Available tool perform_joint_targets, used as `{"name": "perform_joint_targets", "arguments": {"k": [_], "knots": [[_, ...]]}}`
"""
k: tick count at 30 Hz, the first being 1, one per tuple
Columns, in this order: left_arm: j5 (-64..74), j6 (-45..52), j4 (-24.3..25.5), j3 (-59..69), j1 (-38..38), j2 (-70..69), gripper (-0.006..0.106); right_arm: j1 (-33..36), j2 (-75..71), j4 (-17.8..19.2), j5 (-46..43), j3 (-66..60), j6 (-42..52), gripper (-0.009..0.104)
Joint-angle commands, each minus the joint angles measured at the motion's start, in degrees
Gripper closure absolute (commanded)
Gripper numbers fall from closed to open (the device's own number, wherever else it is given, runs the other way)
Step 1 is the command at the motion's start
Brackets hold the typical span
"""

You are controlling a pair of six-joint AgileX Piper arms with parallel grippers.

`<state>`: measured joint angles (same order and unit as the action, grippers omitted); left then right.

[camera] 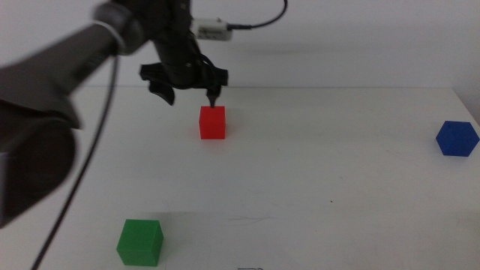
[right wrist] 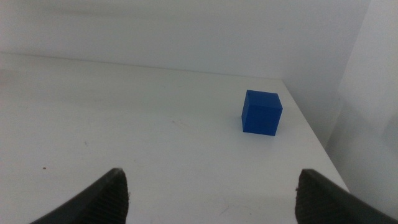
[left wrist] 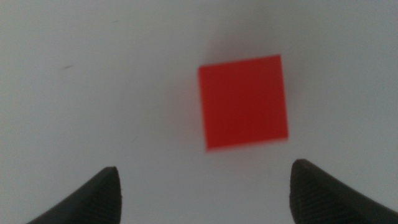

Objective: Stack red cubes first, then green, then blue cubes in a specific spot.

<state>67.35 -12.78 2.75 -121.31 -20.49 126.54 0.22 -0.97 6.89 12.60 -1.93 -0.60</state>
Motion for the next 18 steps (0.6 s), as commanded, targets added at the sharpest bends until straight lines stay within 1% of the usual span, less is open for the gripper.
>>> {"name": "perform_joint_targets", "arguments": {"k": [1,4,7,13,18], "knots": [[3.4,-1.4,0.6,-9.3,-1.0,2.2,0.009,0.1,-0.9,0.6,-4.2,1.3,0.6,0.001],[6.1,-2.0,-0.3,-17.8,-1.3,7.9,0.009,0.1,-0.9,0.6,-4.2,1.3,0.6,0.001],[6.6,-2.6,-0.4,-21.5,-1.4,10.9,0.009,0.1,-0.9,0.6,-4.2,1.3,0.6,0.001],[5.0,-5.1,-0.4,-21.9,-1.4,13.2,0.009,0.1,-0.9,0.6,-4.2,1.3,0.6,0.001],[4.5,-5.2,-1.2,-21.9,-1.4,14.7,0.011,0.1,-0.9,0.6,-4.2,1.3,0.6,0.001]]}}
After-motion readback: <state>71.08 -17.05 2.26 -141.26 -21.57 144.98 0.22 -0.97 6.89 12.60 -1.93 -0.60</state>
